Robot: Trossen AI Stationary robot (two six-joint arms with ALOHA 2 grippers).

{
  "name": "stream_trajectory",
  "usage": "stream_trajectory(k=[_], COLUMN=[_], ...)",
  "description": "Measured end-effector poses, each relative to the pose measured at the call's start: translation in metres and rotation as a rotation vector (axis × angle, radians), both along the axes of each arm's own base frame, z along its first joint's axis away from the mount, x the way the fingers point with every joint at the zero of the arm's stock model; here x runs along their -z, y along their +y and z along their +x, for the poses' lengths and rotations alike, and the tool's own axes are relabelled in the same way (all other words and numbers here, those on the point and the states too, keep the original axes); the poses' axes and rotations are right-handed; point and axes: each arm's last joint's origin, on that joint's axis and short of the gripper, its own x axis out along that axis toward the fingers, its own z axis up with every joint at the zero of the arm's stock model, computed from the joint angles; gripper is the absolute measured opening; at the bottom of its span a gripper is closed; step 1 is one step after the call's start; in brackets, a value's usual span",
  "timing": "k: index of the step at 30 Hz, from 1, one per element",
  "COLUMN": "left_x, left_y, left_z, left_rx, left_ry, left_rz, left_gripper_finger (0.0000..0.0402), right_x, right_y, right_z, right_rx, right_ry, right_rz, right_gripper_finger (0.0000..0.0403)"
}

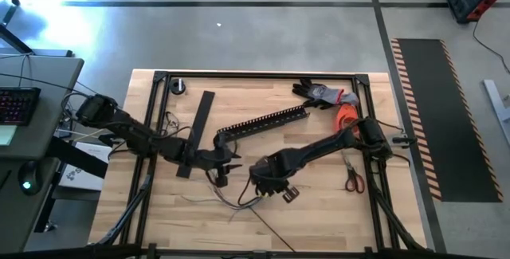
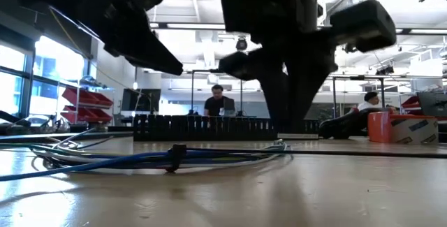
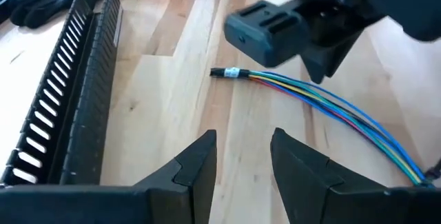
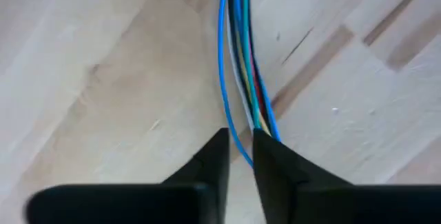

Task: Ziptie cables
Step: Put the zip-tied cables into the black cable duct

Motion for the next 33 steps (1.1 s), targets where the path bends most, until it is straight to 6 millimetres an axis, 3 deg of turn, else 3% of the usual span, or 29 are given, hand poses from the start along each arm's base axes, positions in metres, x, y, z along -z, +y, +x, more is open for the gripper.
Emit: stream_trajectory(k=[4, 8, 12, 16, 23, 25, 30, 33], left_x=[0.0, 0.001, 0.003, 0.008, 0.022, 0.026, 0.025, 0.02], left_y=[-0.007, -0.008, -0.008, -0.008, -0.011, -0.012, -0.022, -0.036], left_z=[-0.002, -0.002, -0.001, 0.001, 0.009, 0.01, 0.009, 0.007], left_rx=[0.008, 0.0, -0.003, -0.01, -0.014, -0.007, 0.11, 0.21], left_ry=[-0.004, -0.005, 0.0, 0.013, 0.012, 0.015, 0.006, -0.042], left_rz=[0.002, 0.012, 0.018, 0.026, 0.028, 0.035, 0.085, 0.154], left_gripper_finger=[0.0119, 0.0119, 0.0119, 0.0119, 0.0119, 0.0119, 0.0119, 0.0119], right_x=[-0.004, 0.016, 0.031, 0.038, 0.045, 0.043, 0.016, -0.019], right_y=[-0.004, -0.018, -0.037, -0.054, -0.071, -0.07, -0.062, -0.057], right_z=[0.001, -0.008, -0.013, -0.012, -0.016, -0.015, -0.015, -0.023], right_rx=[-0.048, -0.155, -0.205, -0.209, -0.136, -0.049, 0.092, 0.148], right_ry=[-0.018, 0.001, -0.004, -0.005, 0.03, 0.042, 0.028, -0.055], right_rz=[-0.066, -0.215, -0.304, -0.237, -0.117, -0.094, -0.066, -0.109], right_gripper_finger=[0.0111, 0.0164, 0.0178, 0.015, 0.0022, 0.001, 0.0003, 0.0002])
